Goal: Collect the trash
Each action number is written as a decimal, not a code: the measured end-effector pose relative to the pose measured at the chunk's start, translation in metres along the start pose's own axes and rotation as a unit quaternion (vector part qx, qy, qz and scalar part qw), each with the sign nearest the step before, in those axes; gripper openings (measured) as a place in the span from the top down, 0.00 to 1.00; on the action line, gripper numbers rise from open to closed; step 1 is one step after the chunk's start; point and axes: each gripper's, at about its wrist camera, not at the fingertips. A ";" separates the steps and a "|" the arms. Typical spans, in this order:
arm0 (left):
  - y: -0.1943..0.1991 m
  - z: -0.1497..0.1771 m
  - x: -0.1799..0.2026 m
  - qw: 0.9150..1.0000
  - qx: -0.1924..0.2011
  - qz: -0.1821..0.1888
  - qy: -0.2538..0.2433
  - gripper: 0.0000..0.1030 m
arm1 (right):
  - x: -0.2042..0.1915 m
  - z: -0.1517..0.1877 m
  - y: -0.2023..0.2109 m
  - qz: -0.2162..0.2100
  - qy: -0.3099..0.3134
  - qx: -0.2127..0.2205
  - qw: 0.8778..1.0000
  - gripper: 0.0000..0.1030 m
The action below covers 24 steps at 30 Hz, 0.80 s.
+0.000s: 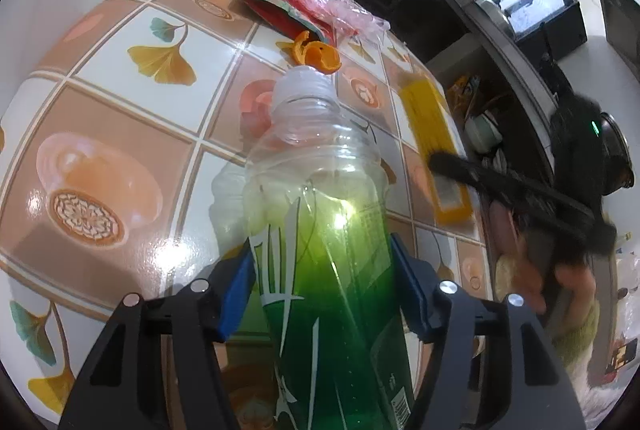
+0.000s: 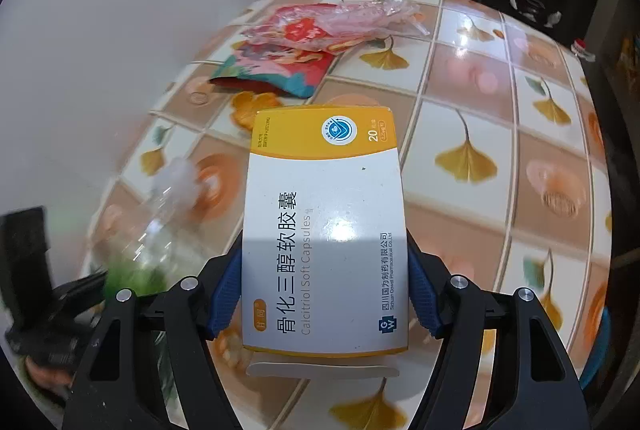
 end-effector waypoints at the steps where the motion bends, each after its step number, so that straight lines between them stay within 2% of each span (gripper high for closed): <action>1: 0.000 0.001 0.000 1.000 0.003 0.002 0.002 0.41 | -0.001 0.001 0.002 -0.009 -0.002 0.001 1.000 0.35; 6: 0.001 0.005 -0.002 1.000 0.010 0.016 0.010 0.42 | 0.000 0.022 0.018 -0.037 -0.021 0.009 0.999 0.35; 12: 0.007 0.008 0.008 0.999 0.021 0.025 -0.002 0.42 | 0.002 0.038 0.033 -0.049 -0.039 0.027 0.998 0.35; 24: 0.020 -0.001 0.051 0.997 0.040 0.054 -0.047 0.42 | 0.032 0.068 0.067 -0.061 -0.100 0.069 0.991 0.35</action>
Point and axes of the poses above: each gripper's, at about its wrist camera, not at the fingertips, and y roughly against the way its jaws point, x to its right, z to its underside, and after that the axes turned 3 degrees about -x, right-handed
